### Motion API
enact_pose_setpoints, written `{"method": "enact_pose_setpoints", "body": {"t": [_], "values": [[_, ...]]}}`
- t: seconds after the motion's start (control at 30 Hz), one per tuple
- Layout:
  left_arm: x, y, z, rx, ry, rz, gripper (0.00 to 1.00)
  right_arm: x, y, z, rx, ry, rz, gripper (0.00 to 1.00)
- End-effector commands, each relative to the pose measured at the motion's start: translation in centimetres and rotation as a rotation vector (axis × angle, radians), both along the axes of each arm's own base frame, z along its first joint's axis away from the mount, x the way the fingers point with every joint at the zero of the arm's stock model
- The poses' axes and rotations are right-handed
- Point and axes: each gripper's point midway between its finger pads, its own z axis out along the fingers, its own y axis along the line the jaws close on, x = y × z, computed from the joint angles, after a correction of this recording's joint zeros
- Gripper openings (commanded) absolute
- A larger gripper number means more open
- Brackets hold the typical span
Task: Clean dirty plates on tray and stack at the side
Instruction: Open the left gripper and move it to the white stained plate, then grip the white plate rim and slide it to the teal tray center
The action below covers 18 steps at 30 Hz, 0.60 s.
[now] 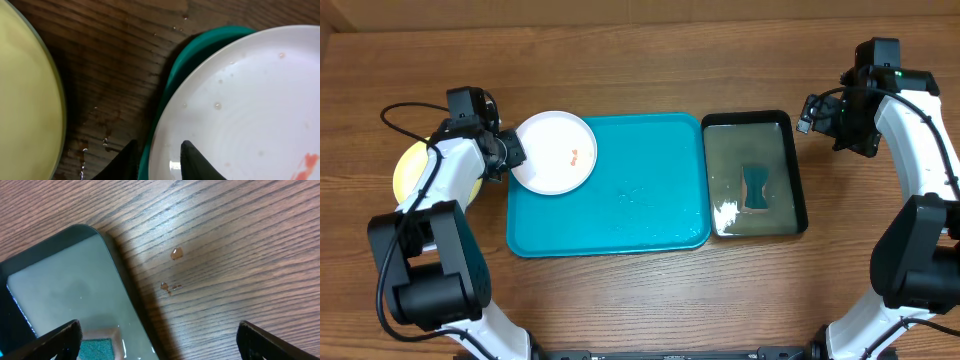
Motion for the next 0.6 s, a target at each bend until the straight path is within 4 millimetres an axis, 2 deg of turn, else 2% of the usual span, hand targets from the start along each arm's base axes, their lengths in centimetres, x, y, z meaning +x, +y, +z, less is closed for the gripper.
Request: {"method": "enact_pose_setpoints", "body": {"t": [0.0, 0.13, 0.27, 0.37, 0.47, 0.57], "values": [[-0.4, -0.1, -1.6, 0.006, 0.036, -0.005, 0.26, 0.4, -0.1, 0.8, -0.001, -0.025, -0.003, 1.0], [-0.1, -0.1, -1.4, 0.001, 0.024, -0.007, 0.18, 0.4, -0.1, 0.8, -0.001, -0.025, -0.003, 1.0], [-0.2, -0.4, -1.4, -0.014, 0.032, -0.012, 0.15, 0.4, -0.1, 0.8, -0.001, -0.025, -0.003, 1.0], [-0.5, -0.6, -1.5, -0.023, 0.044, -0.015, 0.05, 0.4, -0.1, 0.8, -0.001, -0.025, -0.003, 1.0], [-0.8, -0.7, -1.3, -0.026, 0.057, -0.017, 0.04, 0.4, -0.1, 0.8, -0.001, -0.025, -0.003, 1.0], [-0.8, -0.8, -0.3, -0.026, 0.059, -0.019, 0.04, 0.4, -0.1, 0.8, -0.001, -0.025, -0.003, 1.0]]}}
